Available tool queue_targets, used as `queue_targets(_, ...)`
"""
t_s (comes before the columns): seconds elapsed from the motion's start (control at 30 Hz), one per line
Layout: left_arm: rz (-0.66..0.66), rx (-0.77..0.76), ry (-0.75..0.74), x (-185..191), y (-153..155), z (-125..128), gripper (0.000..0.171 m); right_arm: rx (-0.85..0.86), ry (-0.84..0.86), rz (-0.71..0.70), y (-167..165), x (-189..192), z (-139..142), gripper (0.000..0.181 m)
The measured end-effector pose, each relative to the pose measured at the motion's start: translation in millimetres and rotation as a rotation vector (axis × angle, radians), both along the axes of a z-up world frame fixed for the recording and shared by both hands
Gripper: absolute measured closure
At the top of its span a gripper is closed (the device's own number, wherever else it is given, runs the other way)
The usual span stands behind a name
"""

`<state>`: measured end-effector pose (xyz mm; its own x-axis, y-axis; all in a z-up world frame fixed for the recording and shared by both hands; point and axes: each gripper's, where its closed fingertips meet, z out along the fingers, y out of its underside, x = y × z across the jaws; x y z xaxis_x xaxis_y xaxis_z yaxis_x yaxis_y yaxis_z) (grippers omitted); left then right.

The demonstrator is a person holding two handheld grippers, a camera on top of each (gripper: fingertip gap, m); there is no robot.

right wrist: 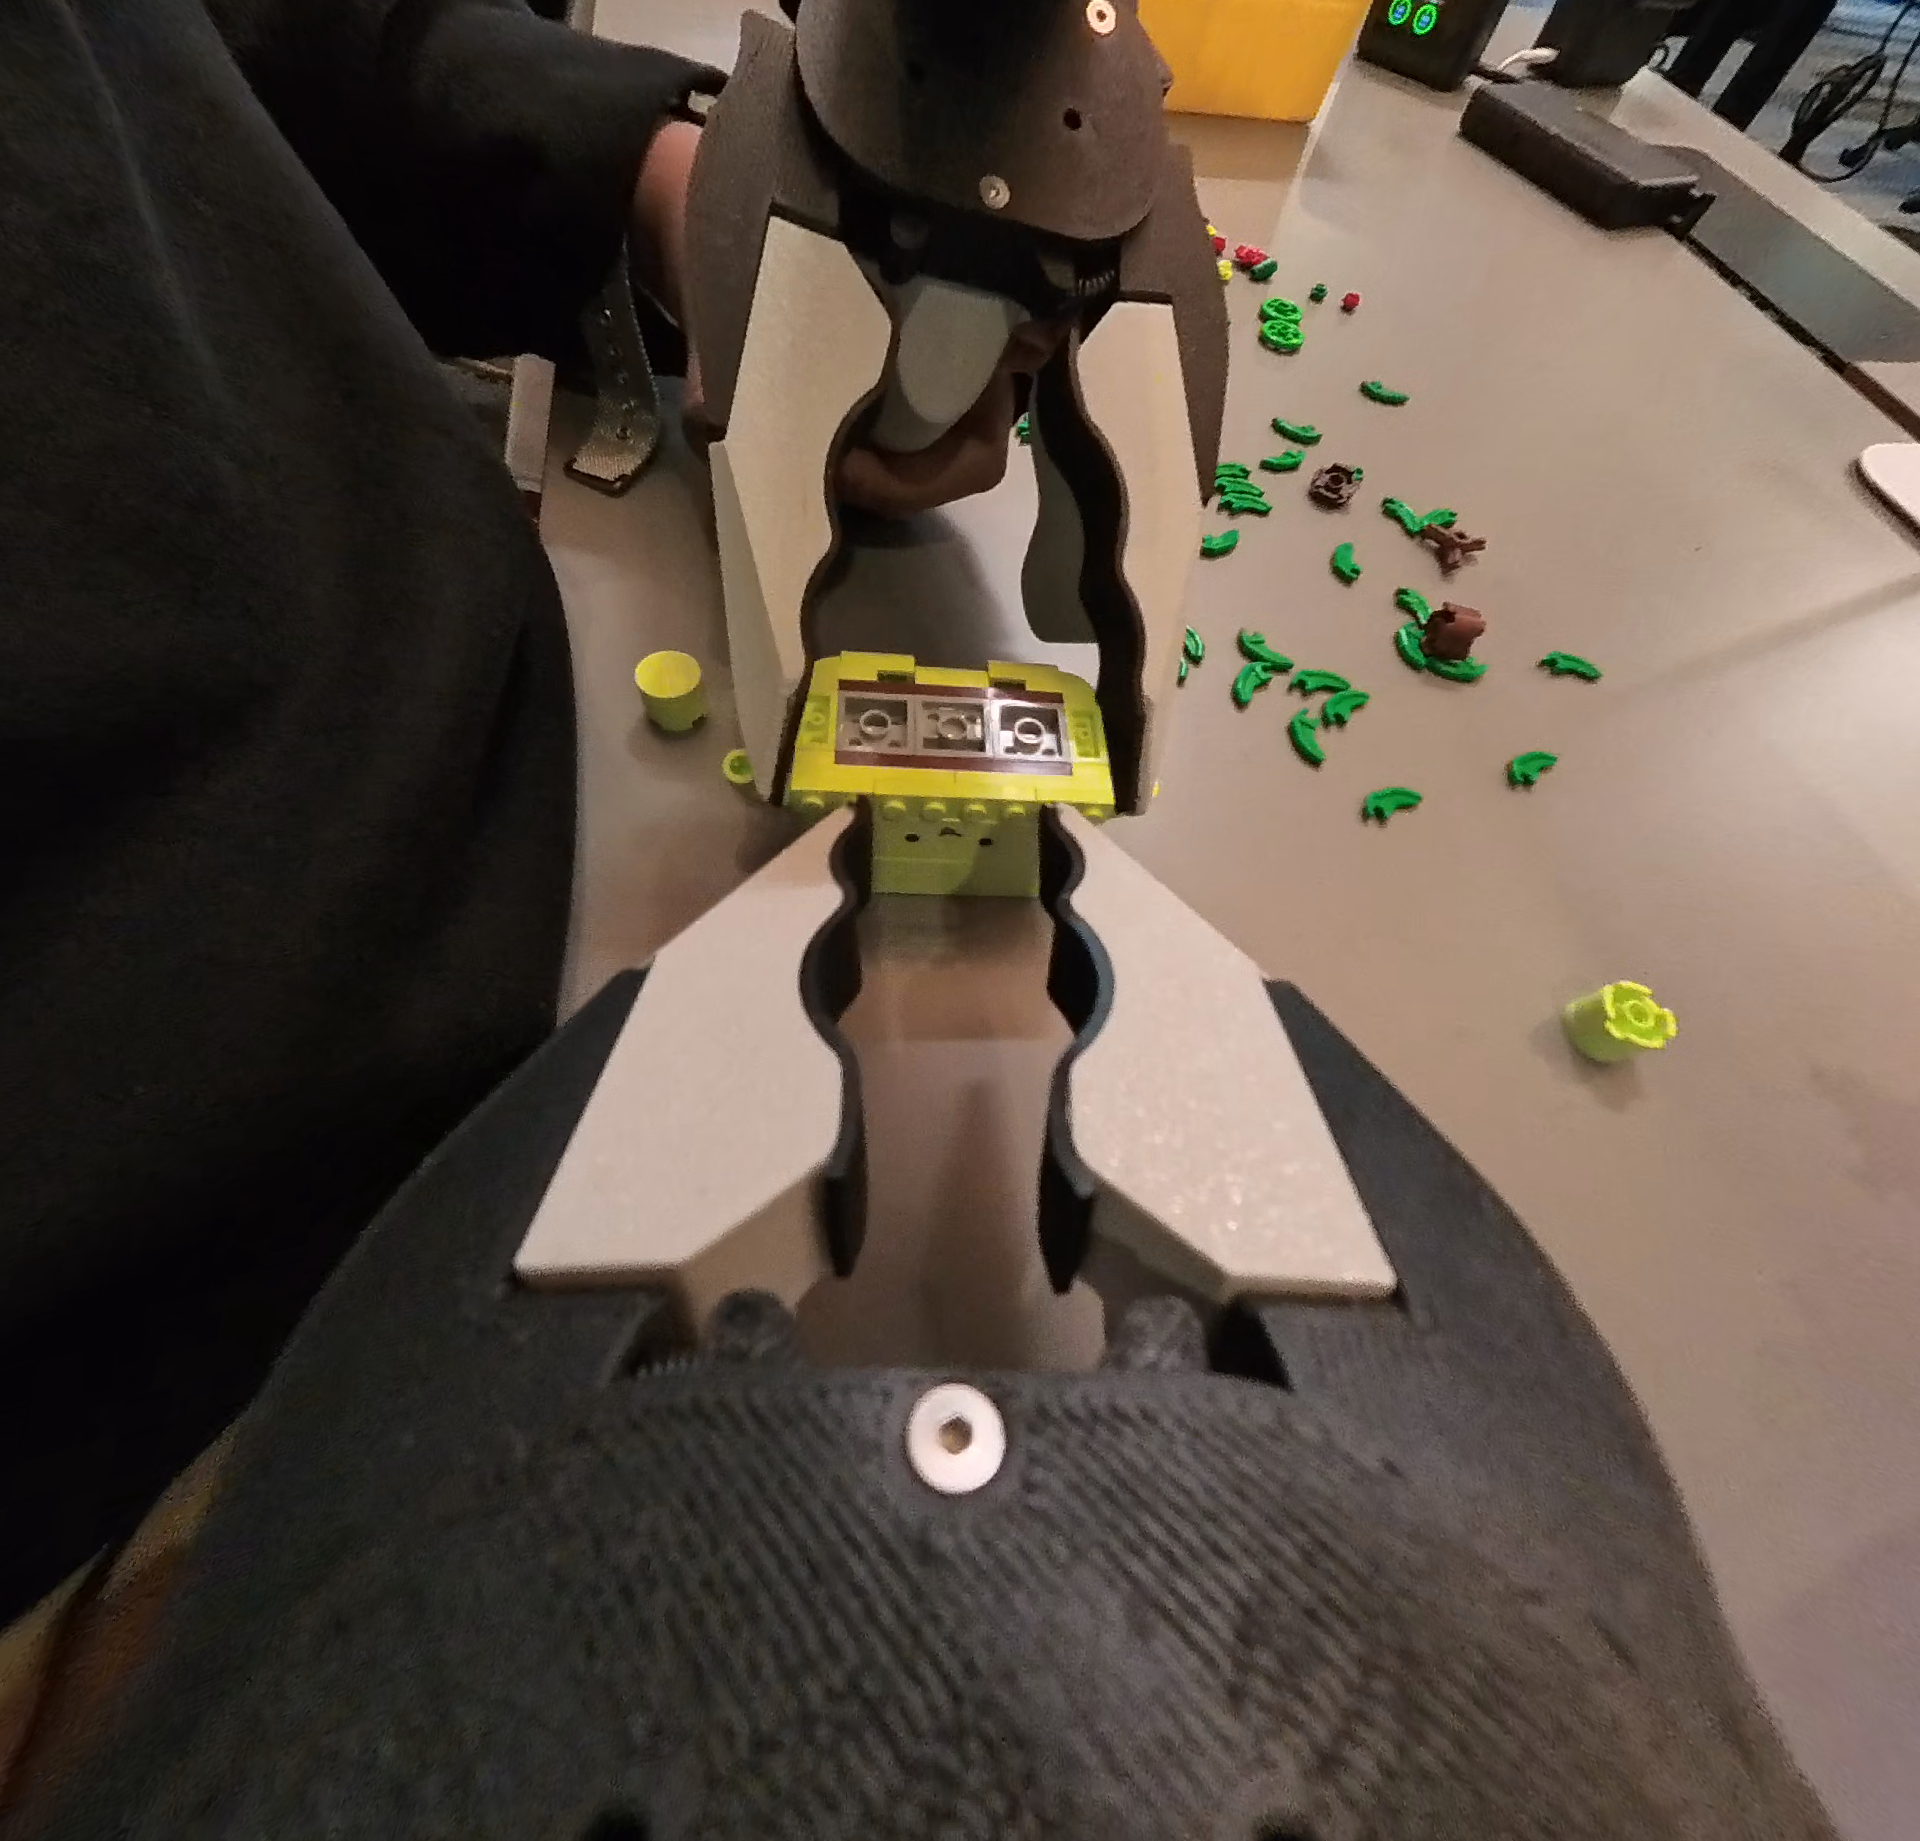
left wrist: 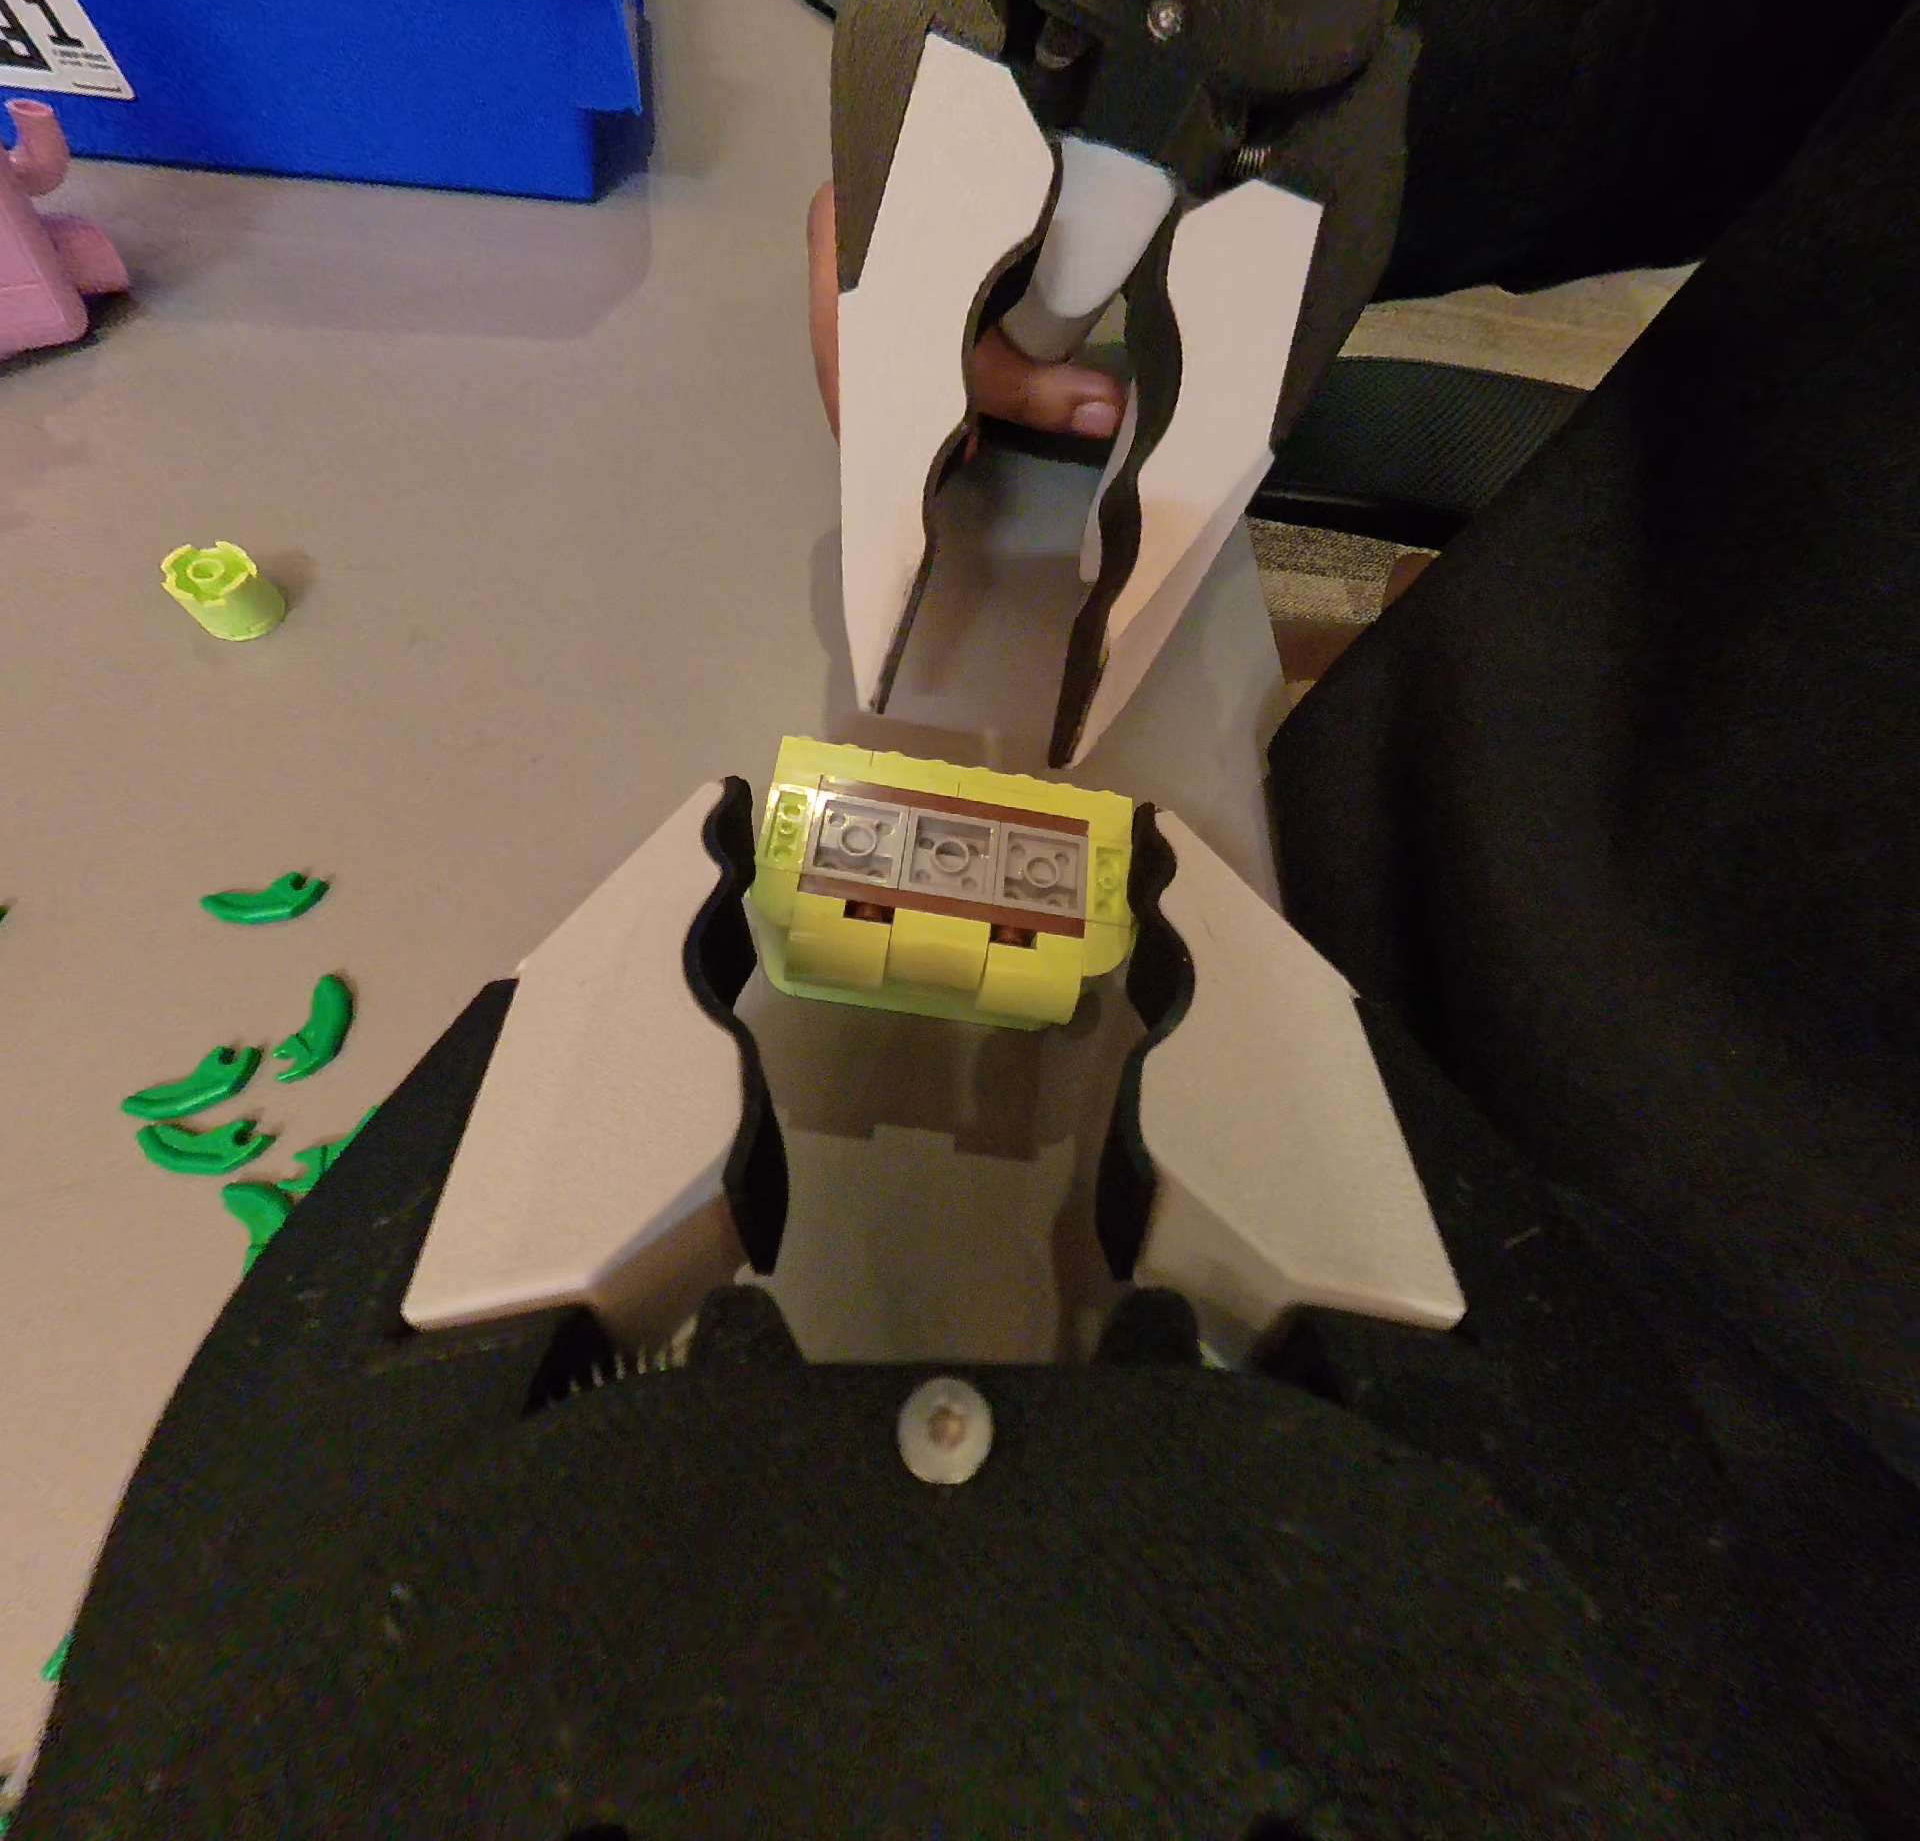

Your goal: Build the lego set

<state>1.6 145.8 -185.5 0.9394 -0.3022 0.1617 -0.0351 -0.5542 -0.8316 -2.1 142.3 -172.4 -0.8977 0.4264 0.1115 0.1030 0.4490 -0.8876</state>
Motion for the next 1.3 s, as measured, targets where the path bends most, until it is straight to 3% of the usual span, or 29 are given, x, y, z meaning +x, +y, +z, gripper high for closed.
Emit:
queue_targets(0.17,-0.003,0.0,-0.008,0.2,-0.1,0.1,0.1,0.018,0.04,0.061,-2.2,2.0,0.5,0.146)
queue_targets(0.57,-0.004,-0.001,-0.011,0.1,0.0,0.1,0.1,0.306,0.269,0.208,-7.1,7.3,-10.3,0.14)
queue_targets(1.3,-0.004,-0.001,-0.011,-0.1,0.1,0.1,0.1,0.443,0.401,0.264,-9.3,6.8,-12.0,0.149)
